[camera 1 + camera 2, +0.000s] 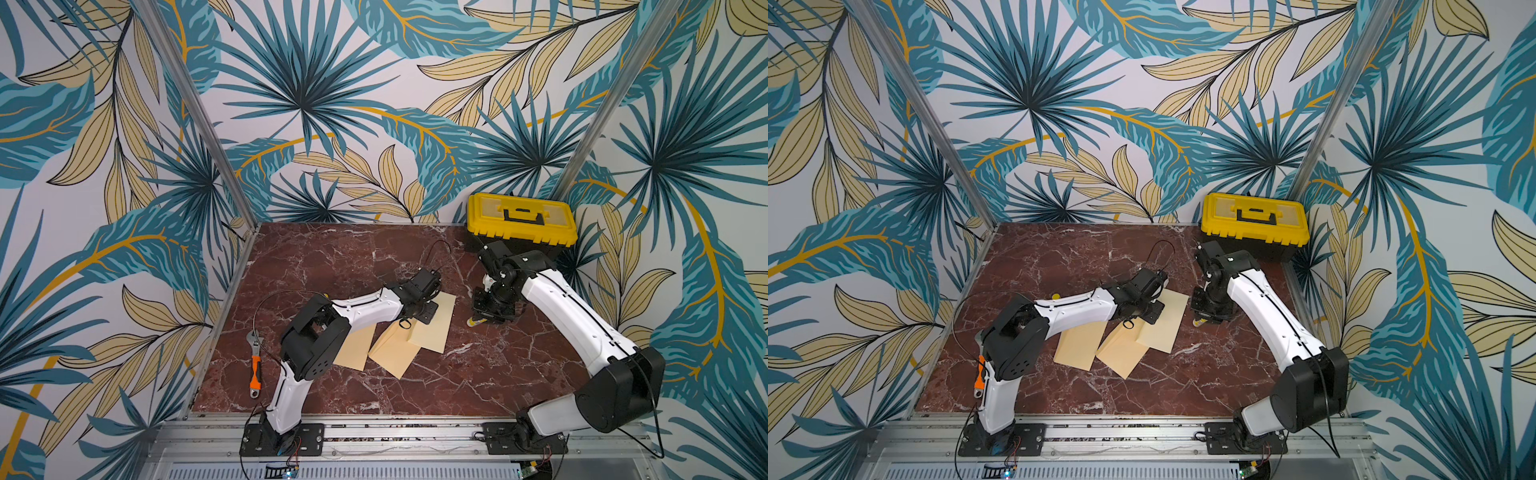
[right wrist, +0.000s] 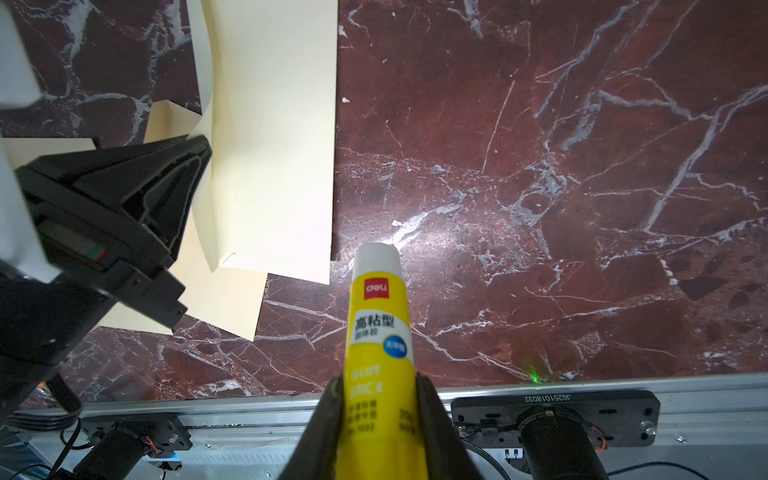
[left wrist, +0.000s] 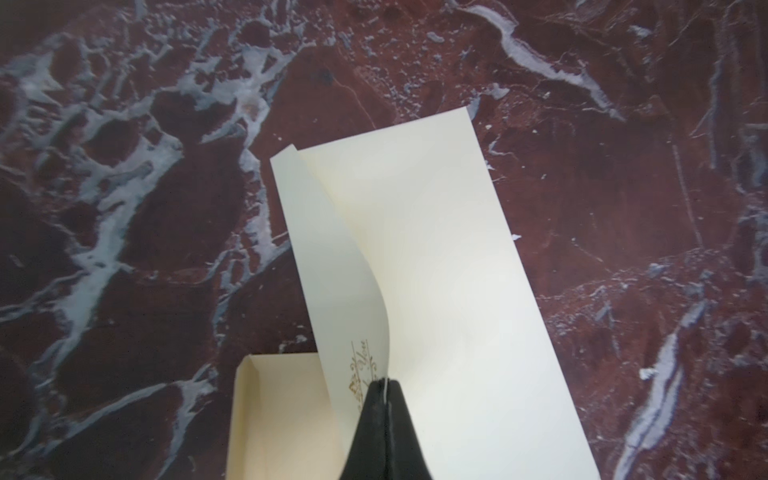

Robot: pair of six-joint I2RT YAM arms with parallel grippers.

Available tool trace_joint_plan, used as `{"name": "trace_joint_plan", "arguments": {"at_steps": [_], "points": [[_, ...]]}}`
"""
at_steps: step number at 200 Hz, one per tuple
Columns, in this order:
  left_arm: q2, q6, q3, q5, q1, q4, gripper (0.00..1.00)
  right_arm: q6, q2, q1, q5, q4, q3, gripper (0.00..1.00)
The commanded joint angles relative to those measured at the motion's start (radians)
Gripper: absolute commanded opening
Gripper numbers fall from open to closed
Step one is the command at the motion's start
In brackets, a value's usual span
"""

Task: Seal the envelope with a glue stick
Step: Apply the envelope at the center of the board.

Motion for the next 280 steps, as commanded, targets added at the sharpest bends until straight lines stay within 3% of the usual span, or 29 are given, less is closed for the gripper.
{"name": "trace_joint_plan", "arguments": {"at_steps": [1, 32, 112, 202, 280], "points": [[-0.029, -0.064, -0.007, 0.112, 0.006, 0.070, 0.02, 0.006, 0.005, 0.008, -0.007, -0.009, 0.003, 0.00], [-0.033, -0.137, -0.084, 0.205, 0.014, 0.209, 0.02, 0.017, 0.008, 0.012, -0.039, 0.021, -0.021, 0.00], [-0.106, -0.277, -0.321, 0.273, 0.064, 0.521, 0.02, 0.051, 0.108, 0.054, -0.050, 0.134, -0.061, 0.00], [-0.115, -0.410, -0.473, 0.384, 0.140, 0.757, 0.03, 0.050, 0.307, 0.105, -0.057, 0.150, 0.087, 0.00], [-0.109, -0.438, -0.511, 0.421, 0.159, 0.821, 0.03, 0.027, 0.443, 0.114, -0.023, 0.090, 0.246, 0.00]]}}
